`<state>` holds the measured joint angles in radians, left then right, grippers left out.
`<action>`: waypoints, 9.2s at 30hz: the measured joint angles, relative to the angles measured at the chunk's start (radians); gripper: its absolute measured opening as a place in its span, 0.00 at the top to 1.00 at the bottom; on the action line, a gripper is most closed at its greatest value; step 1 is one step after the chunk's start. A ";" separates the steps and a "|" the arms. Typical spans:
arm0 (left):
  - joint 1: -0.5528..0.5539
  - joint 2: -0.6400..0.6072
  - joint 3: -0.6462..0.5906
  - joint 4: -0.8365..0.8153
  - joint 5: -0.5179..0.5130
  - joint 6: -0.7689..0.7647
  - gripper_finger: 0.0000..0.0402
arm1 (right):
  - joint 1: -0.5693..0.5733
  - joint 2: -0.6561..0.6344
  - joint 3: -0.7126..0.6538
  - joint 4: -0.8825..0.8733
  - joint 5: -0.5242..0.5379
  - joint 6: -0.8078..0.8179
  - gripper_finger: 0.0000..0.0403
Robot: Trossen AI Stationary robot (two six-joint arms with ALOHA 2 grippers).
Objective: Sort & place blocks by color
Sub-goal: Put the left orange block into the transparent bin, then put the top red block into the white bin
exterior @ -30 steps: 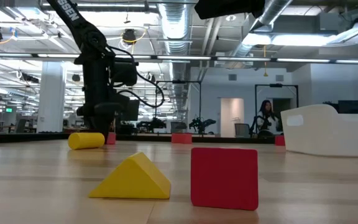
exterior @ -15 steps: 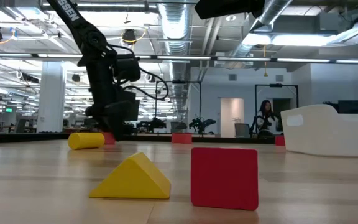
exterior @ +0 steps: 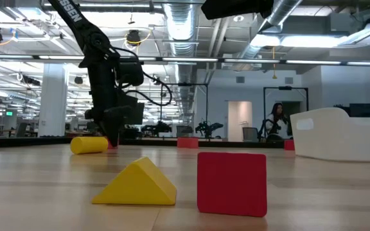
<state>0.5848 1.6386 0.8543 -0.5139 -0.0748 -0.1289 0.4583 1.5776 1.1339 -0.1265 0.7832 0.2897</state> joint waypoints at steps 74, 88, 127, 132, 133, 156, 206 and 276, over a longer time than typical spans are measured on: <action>-1.526 -0.304 0.035 -0.101 -0.247 -0.939 0.50 | -0.011 0.042 -0.001 -0.025 -0.008 0.053 0.71; -1.605 -0.565 -0.294 0.703 -0.976 -0.213 0.62 | -0.161 0.130 0.000 0.042 -0.080 0.128 0.71; -1.132 -0.563 -0.587 1.452 -0.464 -0.066 0.62 | -0.979 0.057 -0.001 -0.611 -0.284 0.177 0.71; -1.132 -0.563 -0.587 1.434 -0.465 -0.081 0.62 | -1.034 0.057 0.000 -0.624 -0.285 0.188 0.71; -1.132 -0.563 -0.587 1.428 -0.465 -0.089 0.62 | -1.041 0.057 -0.003 -0.621 -0.285 0.194 0.71; -1.132 -0.563 -0.587 1.391 -0.562 -0.085 0.62 | -1.109 -0.282 -0.423 -0.322 -0.298 0.280 0.71; -1.133 -0.563 -0.586 1.386 -0.532 -0.122 0.62 | -1.266 -0.017 -0.462 -0.077 -0.332 0.480 0.17; -1.133 -0.563 -0.586 1.377 -0.539 -0.120 0.62 | -0.224 -0.697 -0.462 -0.576 -0.350 0.626 0.72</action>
<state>-0.5480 1.0756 0.2680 0.8635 -0.6137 -0.2489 0.2344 0.8803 0.6716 -0.7023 0.4328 0.9153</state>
